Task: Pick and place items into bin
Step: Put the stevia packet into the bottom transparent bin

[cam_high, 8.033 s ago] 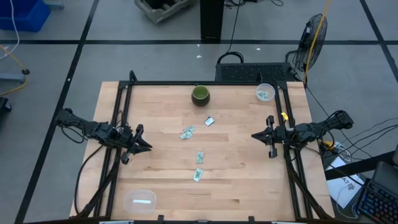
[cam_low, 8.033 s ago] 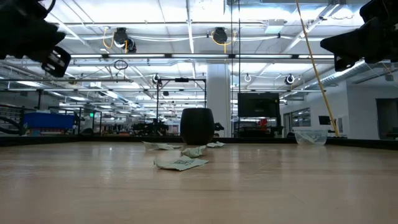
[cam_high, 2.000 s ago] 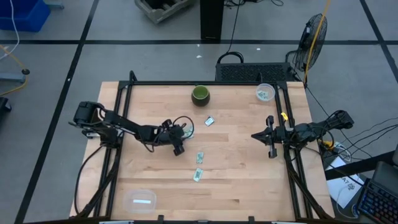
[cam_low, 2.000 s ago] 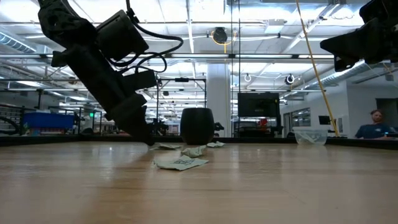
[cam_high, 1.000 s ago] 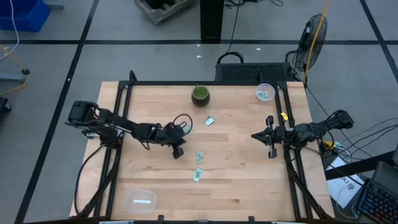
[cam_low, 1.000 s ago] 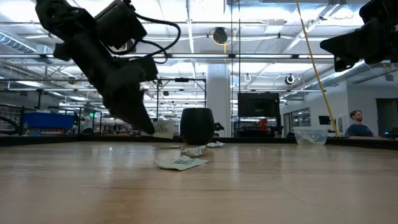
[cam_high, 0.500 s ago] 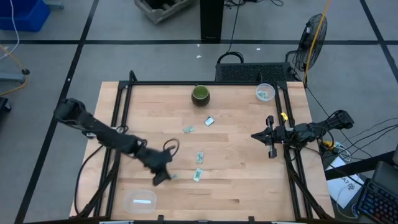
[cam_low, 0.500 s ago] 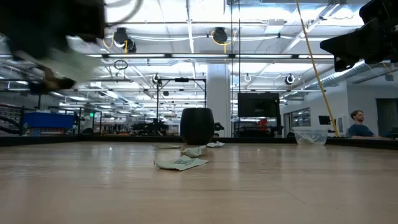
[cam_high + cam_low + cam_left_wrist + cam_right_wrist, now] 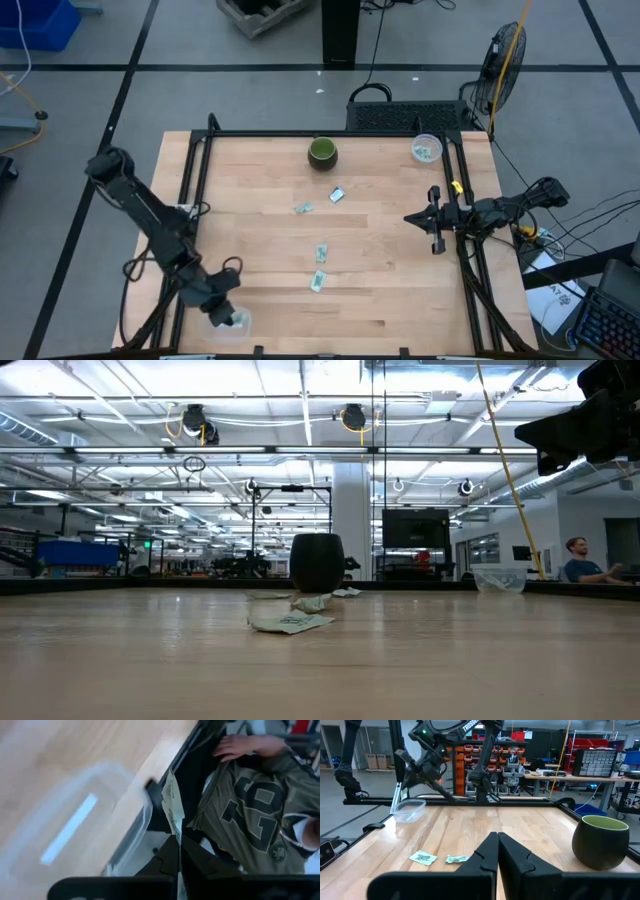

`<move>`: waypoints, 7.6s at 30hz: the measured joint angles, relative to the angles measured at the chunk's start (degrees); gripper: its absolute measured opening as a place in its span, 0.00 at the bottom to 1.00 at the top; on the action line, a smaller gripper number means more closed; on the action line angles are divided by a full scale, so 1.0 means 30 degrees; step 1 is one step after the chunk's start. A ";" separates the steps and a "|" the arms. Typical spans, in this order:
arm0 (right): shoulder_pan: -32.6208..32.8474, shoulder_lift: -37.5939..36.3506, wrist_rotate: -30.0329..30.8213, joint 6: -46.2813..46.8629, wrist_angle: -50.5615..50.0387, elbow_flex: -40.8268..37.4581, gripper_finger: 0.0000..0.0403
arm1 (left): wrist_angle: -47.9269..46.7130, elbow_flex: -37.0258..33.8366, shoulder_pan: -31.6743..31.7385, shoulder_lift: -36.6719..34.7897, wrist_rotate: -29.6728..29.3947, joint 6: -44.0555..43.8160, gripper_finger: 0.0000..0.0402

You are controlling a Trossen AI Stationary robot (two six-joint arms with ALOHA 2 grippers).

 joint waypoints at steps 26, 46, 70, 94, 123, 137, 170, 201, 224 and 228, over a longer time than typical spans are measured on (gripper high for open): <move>0.0003 0.0000 0.0000 0.0007 0.0000 0.0000 0.00 | -0.3254 -0.0007 -0.3354 0.0051 -0.4793 -0.4500 0.15; 0.0007 0.0000 0.0000 0.0005 0.0000 0.0000 0.00 | -0.2480 -0.0007 -0.0269 0.0234 -1.5144 0.6130 0.34; 0.0003 0.0000 0.0000 0.0000 -0.0007 0.0000 0.00 | 1.1100 0.0919 0.8720 1.1174 -0.9473 2.4074 0.34; 0.0000 0.0000 0.0000 0.0006 0.0000 0.0000 0.00 | 0.4849 0.6346 0.6815 1.2994 -0.7591 2.3484 0.34; -0.0001 0.0015 0.0000 0.0007 0.0000 0.0000 0.00 | 0.5467 0.6352 0.7044 1.4732 -0.8130 2.4046 0.34; -0.0001 0.0015 0.0000 -0.0001 0.0000 0.0000 0.00 | 0.5122 0.6339 0.6995 1.4739 -0.8293 2.4108 0.05; -0.0001 0.0022 0.0000 0.0004 0.0002 -0.0015 0.00 | -0.1116 0.6285 0.1985 0.7000 -0.3834 1.4548 0.03; 0.0007 0.0022 0.0000 -0.0001 -0.0002 -0.0015 0.00 | -1.1382 0.6309 -0.3314 0.5843 -0.7212 -0.1457 0.18; 0.0000 0.0022 0.0000 0.0007 0.0000 -0.0015 0.00 | -0.6344 0.6309 0.6278 0.5836 -1.4160 1.7894 0.18; 0.0005 0.0022 0.0000 -0.0001 0.0000 -0.0015 0.00 | -0.4435 0.6309 0.8481 0.6131 -1.2747 1.9822 0.18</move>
